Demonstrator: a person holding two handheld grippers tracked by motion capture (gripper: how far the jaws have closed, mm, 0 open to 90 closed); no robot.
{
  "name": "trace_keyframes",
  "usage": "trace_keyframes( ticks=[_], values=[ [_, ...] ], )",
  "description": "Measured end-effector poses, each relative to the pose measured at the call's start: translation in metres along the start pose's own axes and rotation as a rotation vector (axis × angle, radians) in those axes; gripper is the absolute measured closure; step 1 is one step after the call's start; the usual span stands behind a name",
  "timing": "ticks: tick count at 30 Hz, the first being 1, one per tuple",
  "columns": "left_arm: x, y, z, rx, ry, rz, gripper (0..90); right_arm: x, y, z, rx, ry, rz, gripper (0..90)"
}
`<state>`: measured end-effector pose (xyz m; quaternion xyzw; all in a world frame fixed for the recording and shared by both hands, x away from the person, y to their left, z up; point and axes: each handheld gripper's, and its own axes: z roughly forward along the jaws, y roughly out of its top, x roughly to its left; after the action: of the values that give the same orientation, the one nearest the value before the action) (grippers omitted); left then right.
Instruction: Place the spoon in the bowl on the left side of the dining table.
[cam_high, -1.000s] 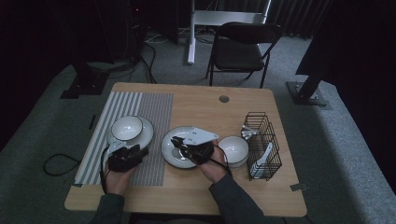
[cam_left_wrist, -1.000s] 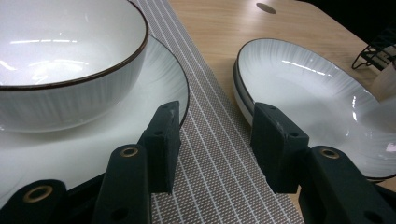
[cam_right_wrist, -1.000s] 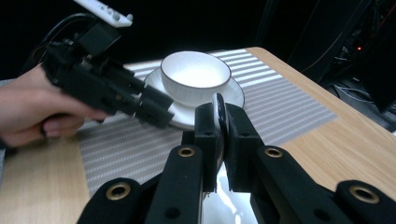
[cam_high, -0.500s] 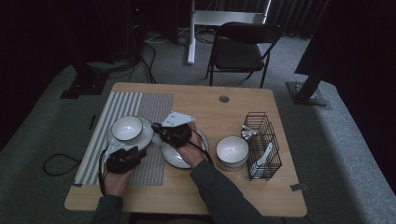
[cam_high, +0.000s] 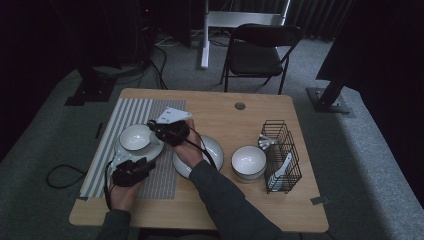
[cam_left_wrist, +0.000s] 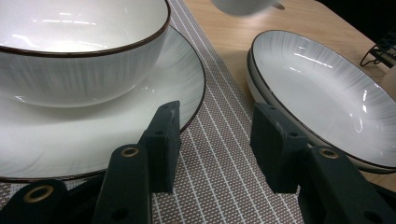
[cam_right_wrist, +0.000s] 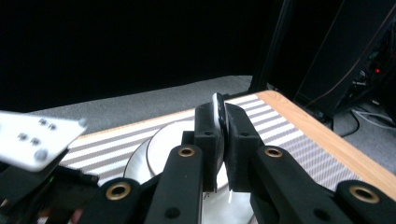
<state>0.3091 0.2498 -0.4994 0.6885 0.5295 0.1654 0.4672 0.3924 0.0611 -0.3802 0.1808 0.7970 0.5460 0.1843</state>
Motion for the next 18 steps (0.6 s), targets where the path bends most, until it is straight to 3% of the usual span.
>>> trace_keyframes(
  ticks=[11,18],
  values=[
    [0.002,-0.001,-0.001,-0.006,0.000,-0.013,53.8,-0.002,0.012,0.025,-0.002,0.003,-0.017,85.0],
    [0.002,-0.001,-0.001,-0.002,0.000,-0.005,53.7,-0.001,0.004,0.044,0.023,-0.008,-0.028,85.1]
  ],
)
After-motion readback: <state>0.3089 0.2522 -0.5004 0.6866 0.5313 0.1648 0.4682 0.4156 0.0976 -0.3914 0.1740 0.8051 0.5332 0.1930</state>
